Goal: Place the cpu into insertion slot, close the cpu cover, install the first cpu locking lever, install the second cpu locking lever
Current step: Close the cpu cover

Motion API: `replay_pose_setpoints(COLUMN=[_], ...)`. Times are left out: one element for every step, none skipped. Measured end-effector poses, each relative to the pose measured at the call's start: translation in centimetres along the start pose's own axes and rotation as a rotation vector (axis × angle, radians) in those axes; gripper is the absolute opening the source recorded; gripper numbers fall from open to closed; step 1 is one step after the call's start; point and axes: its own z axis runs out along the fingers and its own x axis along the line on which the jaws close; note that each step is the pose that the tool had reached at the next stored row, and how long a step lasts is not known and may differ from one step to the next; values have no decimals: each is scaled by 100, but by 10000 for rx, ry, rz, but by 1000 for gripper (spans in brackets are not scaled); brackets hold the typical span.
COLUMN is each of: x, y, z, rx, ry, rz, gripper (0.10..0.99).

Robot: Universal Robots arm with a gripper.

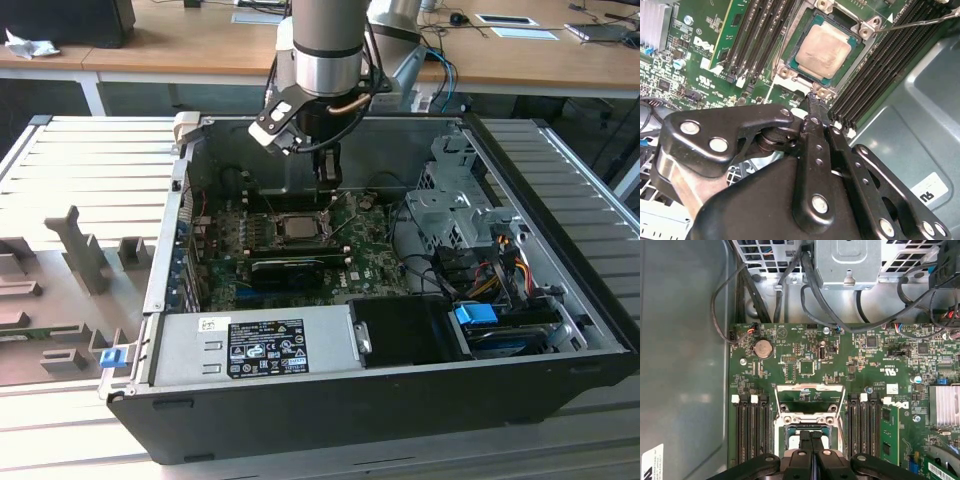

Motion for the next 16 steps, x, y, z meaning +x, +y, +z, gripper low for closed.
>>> replay_pose_setpoints(x=[1,1,2,2,3,3,2,3,3,3,3,3,3,3,3,3], y=[1,2,4,8,17,26,35,49,59,70,79,88,96,111,129,139], z=[-7,-16,-24,-28,-30,-31,-34,-36,-36,-37,-38,-38,-39,-40,-39,-39], rx=[-1,-1,0,-1,-2,-1,-1,-1,-1,-1,-1,-1,-1,-1,-1,-1], ry=[1,2,1,2,4,3,1,2,2,3,3,2,2,2,2,2], rz=[1,0,-2,-3,-2,-1,-1,-1,-1,-1,-1,-1,-1,-1,-1,-1], gripper=[106,106,106,106,106,106,106,106,106,106,106,106,106,106,106,106])
